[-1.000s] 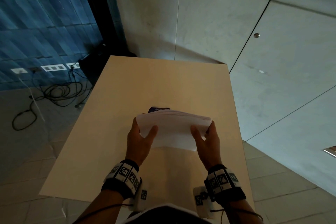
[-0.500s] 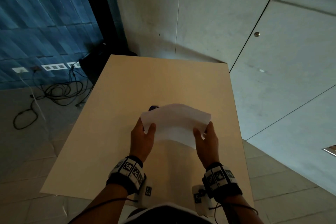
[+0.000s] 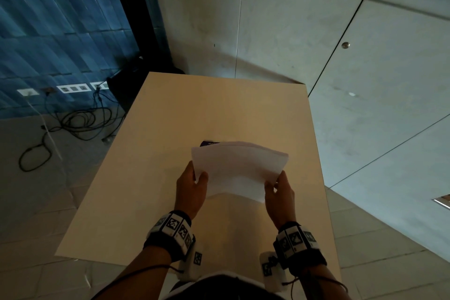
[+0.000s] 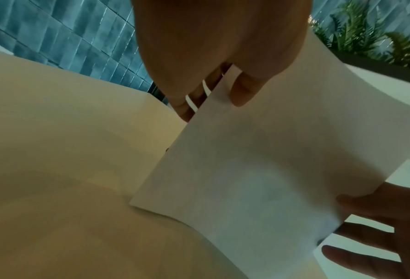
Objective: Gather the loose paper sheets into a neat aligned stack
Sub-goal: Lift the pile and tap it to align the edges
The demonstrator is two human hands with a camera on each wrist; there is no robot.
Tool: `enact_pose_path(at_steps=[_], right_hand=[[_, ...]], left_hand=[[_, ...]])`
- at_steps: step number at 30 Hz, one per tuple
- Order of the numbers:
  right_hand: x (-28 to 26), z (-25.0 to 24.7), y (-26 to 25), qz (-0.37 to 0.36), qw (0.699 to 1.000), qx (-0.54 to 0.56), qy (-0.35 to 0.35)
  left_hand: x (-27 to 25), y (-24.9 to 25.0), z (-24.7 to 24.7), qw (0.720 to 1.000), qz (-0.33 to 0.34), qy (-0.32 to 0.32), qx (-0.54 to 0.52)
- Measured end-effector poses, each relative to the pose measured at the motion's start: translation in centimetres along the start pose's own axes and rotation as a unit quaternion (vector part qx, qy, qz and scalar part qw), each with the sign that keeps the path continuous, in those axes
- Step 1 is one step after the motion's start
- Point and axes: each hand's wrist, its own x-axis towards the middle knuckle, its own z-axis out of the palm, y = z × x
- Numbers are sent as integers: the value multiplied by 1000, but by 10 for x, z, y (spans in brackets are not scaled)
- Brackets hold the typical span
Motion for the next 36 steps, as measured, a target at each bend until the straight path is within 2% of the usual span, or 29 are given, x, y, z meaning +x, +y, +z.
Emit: enact_pose_path(at_steps=[5, 11, 18, 24, 30, 31, 33, 34, 36], right_hand=[[1, 5, 8, 30, 999, -10, -17], [6, 9, 24, 97, 989, -64, -88], [12, 12, 28, 97, 990, -86, -51], [14, 7, 38, 101, 994, -20, -40], [19, 11, 49, 171, 976, 63, -121], [21, 8, 51, 184, 974, 69, -112], [25, -6, 46, 195, 977, 75, -51], [26, -14, 39, 183, 981, 69, -15], [24, -32, 19, 109, 993, 31, 27]], left_hand=[[1, -7, 2, 999, -21, -12, 29], [5, -20, 5, 994, -60, -44, 79], [4, -21, 11, 991, -38, -31, 123], [11, -11, 3, 990, 56, -3, 132], [19, 8, -3, 973, 152, 17, 175], [20, 14, -5, 965, 176, 14, 194], [23, 25, -10, 943, 228, 3, 243], [26, 30, -13, 931, 246, -3, 271], [29, 40, -17, 908, 275, -6, 315]])
